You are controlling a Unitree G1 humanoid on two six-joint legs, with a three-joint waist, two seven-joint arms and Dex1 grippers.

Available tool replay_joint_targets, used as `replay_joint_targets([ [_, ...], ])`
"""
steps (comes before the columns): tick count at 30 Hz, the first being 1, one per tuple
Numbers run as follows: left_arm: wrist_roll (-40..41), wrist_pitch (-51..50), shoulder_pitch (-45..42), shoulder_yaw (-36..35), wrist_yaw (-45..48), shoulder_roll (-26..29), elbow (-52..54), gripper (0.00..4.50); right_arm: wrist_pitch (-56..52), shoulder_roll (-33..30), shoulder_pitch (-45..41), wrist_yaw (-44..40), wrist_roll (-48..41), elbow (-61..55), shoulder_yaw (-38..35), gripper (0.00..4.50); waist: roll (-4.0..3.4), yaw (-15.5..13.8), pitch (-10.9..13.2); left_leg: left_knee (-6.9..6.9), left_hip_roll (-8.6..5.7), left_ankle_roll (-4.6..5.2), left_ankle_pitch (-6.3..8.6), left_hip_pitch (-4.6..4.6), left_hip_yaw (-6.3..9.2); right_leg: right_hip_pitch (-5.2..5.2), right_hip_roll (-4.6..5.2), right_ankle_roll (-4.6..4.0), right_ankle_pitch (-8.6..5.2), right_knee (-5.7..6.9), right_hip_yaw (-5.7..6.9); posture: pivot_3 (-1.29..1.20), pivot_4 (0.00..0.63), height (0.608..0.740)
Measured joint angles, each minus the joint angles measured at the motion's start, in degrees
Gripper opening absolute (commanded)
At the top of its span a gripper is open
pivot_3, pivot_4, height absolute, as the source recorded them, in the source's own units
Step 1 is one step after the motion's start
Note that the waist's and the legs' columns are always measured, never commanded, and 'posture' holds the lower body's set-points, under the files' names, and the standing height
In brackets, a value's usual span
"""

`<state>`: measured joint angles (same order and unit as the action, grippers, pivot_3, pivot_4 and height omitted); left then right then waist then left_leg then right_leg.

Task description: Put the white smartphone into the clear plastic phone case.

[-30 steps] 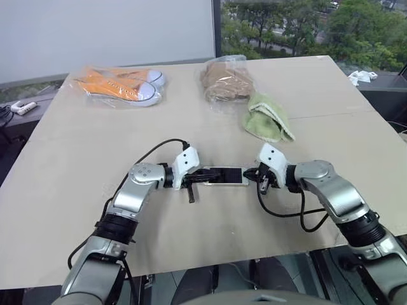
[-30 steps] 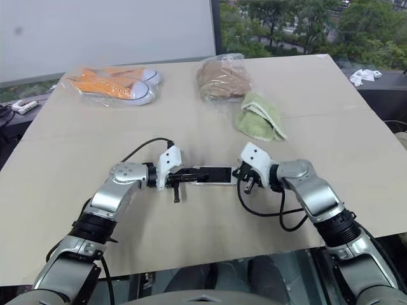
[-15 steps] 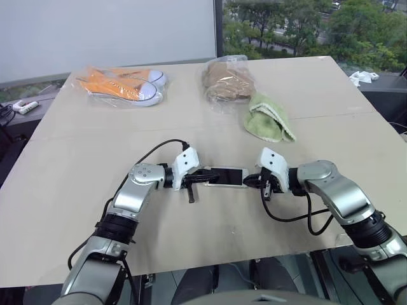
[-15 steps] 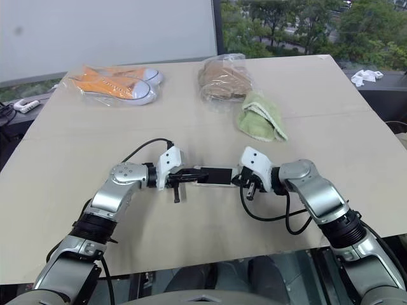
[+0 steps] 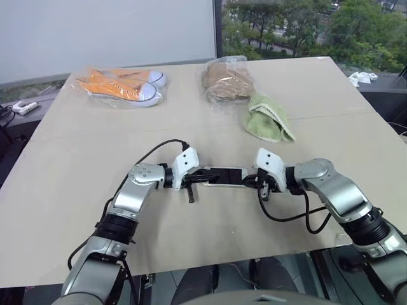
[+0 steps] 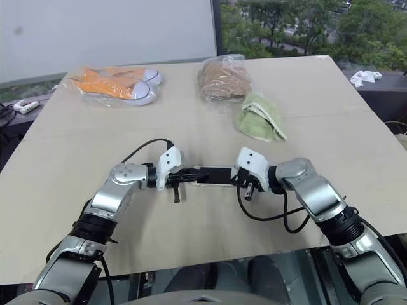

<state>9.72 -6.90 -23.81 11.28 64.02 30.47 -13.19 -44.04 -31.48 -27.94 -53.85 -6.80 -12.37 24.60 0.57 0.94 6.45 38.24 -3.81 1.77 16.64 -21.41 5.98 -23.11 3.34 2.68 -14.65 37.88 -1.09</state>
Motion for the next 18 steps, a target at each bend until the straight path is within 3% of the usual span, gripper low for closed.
replay_joint_targets([
  [4, -0.43, -0.01, 0.14, 0.04, 0.00, 0.06, -0.51, 0.00, 0.60, -0.30, -0.71, 0.06, 2.28, 0.82, 2.61, 0.06, -0.03, -0.03, 0.03, -0.18, 0.00, 0.15, 0.09, 0.60, 0.00, 0.56, 0.00, 0.00, -0.02, -0.14, 0.01, 0.00, 0.150, 0.740],
  [12, -0.45, 0.04, 0.37, 0.00, 0.01, 0.14, -0.64, 0.00, 1.26, -0.62, -1.54, -0.21, 3.37, 0.99, 3.70, 0.06, -0.04, -0.12, 0.03, -0.18, 0.00, 0.15, 0.09, 0.60, 0.03, 0.57, 0.00, 0.00, -0.02, -0.14, 0.03, 0.00, 0.150, 0.740],
  [18, 0.28, -0.09, 0.43, -0.30, 0.00, 0.10, -0.60, 0.00, 0.59, 1.02, 0.46, 0.19, 0.37, 1.16, -0.48, 0.06, -0.09, -0.19, 0.11, -0.18, 0.00, 0.14, 0.09, 0.54, 0.06, 0.55, 0.01, 0.00, -0.02, -0.18, 0.04, 0.00, 0.150, 0.740],
])
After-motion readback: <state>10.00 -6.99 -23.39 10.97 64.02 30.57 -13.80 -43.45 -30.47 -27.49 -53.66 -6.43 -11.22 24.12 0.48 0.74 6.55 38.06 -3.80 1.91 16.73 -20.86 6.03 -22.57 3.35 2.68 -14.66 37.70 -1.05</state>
